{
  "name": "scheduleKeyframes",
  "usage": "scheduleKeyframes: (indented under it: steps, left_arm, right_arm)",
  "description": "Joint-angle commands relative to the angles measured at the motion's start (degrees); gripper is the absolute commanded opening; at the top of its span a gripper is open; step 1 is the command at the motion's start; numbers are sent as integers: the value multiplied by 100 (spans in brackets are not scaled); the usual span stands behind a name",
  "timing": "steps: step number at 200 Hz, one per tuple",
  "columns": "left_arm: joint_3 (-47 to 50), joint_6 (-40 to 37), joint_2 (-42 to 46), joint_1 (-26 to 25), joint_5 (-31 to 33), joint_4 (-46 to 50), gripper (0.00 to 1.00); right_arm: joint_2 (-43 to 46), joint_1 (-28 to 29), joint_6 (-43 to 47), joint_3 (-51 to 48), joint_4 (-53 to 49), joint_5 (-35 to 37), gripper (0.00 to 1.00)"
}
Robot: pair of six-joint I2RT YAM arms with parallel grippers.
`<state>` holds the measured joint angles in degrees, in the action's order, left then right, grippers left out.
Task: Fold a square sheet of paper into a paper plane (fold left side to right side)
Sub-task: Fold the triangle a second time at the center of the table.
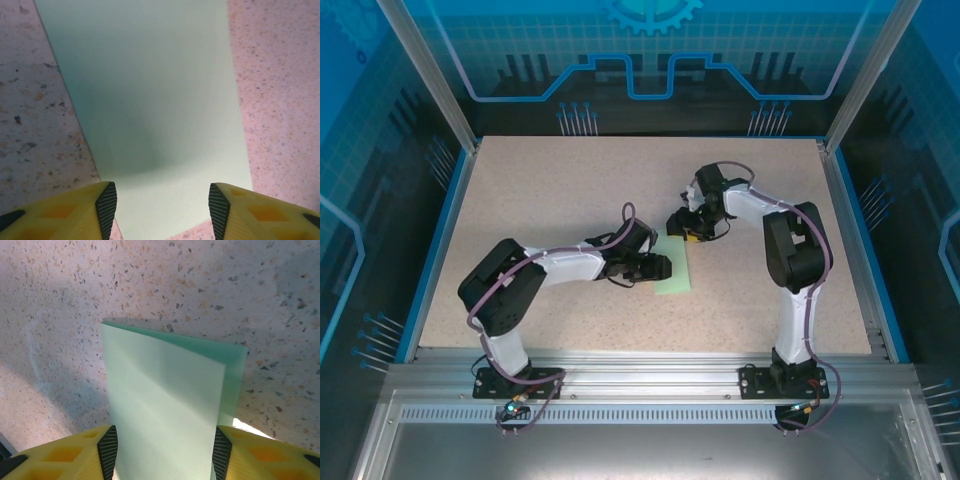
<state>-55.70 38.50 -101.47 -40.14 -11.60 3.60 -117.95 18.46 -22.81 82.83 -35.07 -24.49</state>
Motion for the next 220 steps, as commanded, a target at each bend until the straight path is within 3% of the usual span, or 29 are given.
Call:
scheduleKeyframes:
  steps: [1, 75, 220]
  left_arm:
    - [43, -239, 441, -45, 95, 184, 58]
    - [200, -518, 1119, -30, 776, 703, 64]
    - [331, -710, 1443, -30, 1010, 727, 66]
  right_arm:
    - [-132, 51, 76, 68, -46, -152, 52]
    - [216, 51, -4, -21, -224, -291, 51]
    - [597, 245, -115, -375, -293, -267, 47]
